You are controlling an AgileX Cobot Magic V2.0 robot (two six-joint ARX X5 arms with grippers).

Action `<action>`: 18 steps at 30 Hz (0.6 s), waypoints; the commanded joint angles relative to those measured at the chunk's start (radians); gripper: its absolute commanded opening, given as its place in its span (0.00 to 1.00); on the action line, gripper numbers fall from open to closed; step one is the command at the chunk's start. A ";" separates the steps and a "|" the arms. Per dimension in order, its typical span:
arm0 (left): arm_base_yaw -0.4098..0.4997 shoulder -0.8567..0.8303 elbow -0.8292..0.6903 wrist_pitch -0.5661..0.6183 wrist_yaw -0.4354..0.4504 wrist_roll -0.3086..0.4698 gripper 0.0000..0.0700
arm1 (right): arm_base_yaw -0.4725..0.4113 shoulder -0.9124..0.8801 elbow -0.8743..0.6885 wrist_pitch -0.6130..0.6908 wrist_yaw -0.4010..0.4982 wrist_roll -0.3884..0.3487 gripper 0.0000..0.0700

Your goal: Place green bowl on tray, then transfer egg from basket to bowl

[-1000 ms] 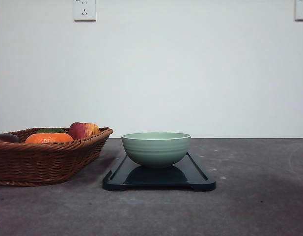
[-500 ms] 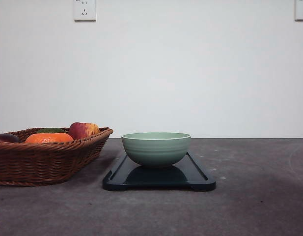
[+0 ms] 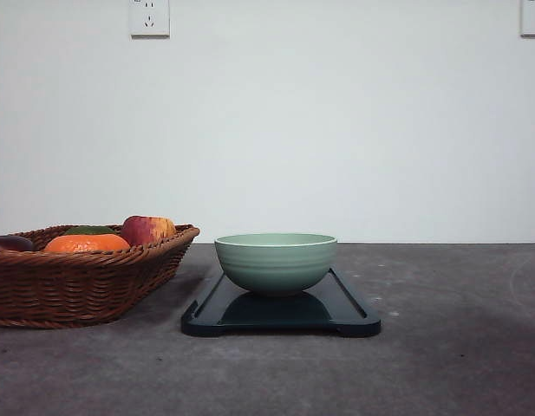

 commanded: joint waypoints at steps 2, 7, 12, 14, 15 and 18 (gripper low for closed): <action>0.003 -0.001 -0.019 -0.006 0.000 0.007 0.00 | -0.001 0.000 -0.004 0.011 0.003 0.010 0.02; 0.003 -0.001 -0.019 -0.006 0.000 0.007 0.00 | -0.001 0.000 -0.004 0.011 0.003 0.010 0.02; 0.003 -0.001 -0.019 -0.006 0.000 0.007 0.00 | -0.001 0.000 -0.004 0.011 0.003 0.010 0.02; 0.003 -0.001 -0.019 -0.006 0.000 0.007 0.00 | -0.001 0.000 -0.004 0.011 0.003 0.010 0.02; 0.003 -0.001 -0.019 -0.006 0.000 0.007 0.00 | -0.001 0.000 -0.004 0.011 0.003 0.010 0.02; 0.003 -0.001 -0.019 -0.006 0.000 0.007 0.00 | -0.001 0.000 -0.004 0.011 0.003 0.010 0.02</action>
